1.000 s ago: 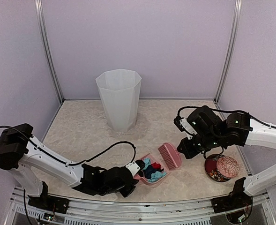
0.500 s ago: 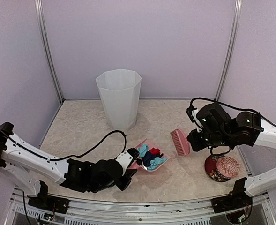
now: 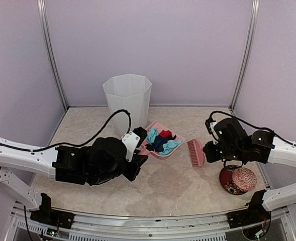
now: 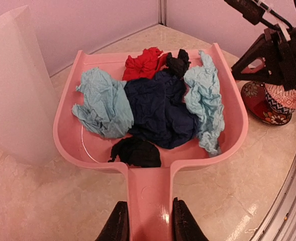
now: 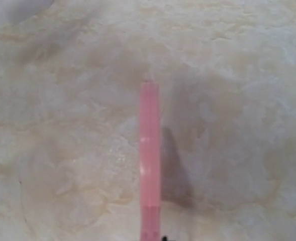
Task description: Sweep away the paper scraps from the table
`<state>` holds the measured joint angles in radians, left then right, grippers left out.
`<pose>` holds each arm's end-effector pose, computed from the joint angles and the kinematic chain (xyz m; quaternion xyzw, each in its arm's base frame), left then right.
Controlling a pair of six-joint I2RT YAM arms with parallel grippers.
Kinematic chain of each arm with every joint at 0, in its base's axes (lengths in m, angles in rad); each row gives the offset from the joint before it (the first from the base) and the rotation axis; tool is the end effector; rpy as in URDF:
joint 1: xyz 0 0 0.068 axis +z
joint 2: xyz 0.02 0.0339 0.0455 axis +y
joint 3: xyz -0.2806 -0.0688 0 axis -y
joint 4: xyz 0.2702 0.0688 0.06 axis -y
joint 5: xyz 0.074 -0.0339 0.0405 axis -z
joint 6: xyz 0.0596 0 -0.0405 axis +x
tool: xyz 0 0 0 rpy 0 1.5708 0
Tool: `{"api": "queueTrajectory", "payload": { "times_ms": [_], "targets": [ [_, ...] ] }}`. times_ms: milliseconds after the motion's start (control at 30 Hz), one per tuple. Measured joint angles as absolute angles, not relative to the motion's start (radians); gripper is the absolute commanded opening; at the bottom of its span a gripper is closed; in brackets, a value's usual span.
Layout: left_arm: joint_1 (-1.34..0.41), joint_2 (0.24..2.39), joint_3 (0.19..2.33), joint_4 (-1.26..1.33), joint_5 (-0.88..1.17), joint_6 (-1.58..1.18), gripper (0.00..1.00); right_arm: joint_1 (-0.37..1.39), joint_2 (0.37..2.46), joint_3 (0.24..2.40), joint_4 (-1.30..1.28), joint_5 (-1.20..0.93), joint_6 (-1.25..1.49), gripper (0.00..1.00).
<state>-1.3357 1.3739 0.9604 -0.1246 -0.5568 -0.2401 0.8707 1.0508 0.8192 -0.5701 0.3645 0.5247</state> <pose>0.1107 -0.3268 0.2712 0.3196 0.7845 -0.1679 0.5042 0.1757 0.1756 0.2602 -0.0899 0.9097 0.1083 0.3907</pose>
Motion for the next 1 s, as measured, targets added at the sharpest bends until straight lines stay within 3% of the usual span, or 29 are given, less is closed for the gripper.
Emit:
{"api": "queueTrajectory", "payload": {
  "times_ms": [600,1000],
  "targets": [
    [-1.061,1.368,1.478,-0.372,-0.277,-0.161,0.0,0.856,1.122,0.694,-0.238,0.221,0.514,0.0],
    [-0.723,1.447,1.596,-0.412,0.079,-0.253,0.0,0.856,1.013,0.657,-0.21,0.202,0.492,0.0]
  ]
}}
